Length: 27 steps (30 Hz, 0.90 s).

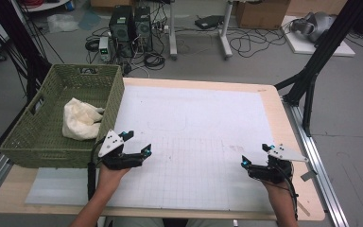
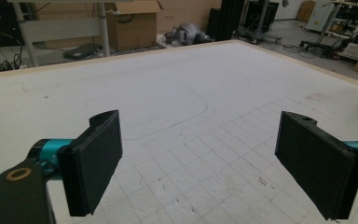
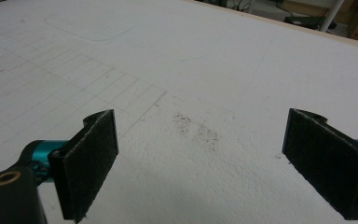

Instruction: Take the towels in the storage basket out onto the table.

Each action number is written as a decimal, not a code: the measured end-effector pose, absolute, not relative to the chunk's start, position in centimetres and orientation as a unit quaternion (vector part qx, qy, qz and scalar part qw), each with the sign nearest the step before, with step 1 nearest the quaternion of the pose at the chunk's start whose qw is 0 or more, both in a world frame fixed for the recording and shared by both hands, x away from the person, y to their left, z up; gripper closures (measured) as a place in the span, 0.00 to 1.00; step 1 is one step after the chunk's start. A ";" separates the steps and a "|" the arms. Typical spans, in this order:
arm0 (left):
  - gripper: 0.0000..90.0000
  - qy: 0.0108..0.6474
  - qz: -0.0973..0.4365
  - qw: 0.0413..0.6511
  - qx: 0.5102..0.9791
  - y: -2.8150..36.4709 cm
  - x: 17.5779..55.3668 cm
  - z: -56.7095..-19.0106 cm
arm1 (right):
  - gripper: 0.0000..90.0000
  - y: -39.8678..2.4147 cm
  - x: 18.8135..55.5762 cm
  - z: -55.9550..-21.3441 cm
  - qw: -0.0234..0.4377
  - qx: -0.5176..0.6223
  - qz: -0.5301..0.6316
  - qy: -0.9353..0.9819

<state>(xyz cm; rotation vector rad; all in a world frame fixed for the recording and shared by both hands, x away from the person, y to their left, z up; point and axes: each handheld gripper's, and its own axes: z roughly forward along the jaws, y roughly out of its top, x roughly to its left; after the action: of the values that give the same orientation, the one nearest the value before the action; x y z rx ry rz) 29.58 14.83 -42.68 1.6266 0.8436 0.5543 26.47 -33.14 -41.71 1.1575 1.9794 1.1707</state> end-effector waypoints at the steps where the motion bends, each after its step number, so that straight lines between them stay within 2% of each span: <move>1: 0.17 0.362 0.237 0.575 0.694 14.8 29.7 -42.8 | 0.11 -33.2 26.5 -41.8 0.278 0.431 0.438 0.738; 10: 0.17 0.359 0.237 0.571 0.699 14.6 29.8 -42.9 | 0.11 -33.6 26.5 -41.9 0.268 0.438 0.444 0.735; 20: 0.17 0.358 0.235 0.572 0.699 14.7 29.3 -42.5 | 0.11 -32.9 26.0 -41.6 0.277 0.424 0.442 0.740; 27: 0.20 0.355 0.228 0.571 0.704 14.6 29.4 -42.5 | 0.11 -32.8 26.2 -41.7 0.273 0.422 0.443 0.742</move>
<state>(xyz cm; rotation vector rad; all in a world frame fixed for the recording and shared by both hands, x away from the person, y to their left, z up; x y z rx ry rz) 29.41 14.63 -42.50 1.6509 0.8332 0.5346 26.20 -32.80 -41.66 1.1368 1.9967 1.1935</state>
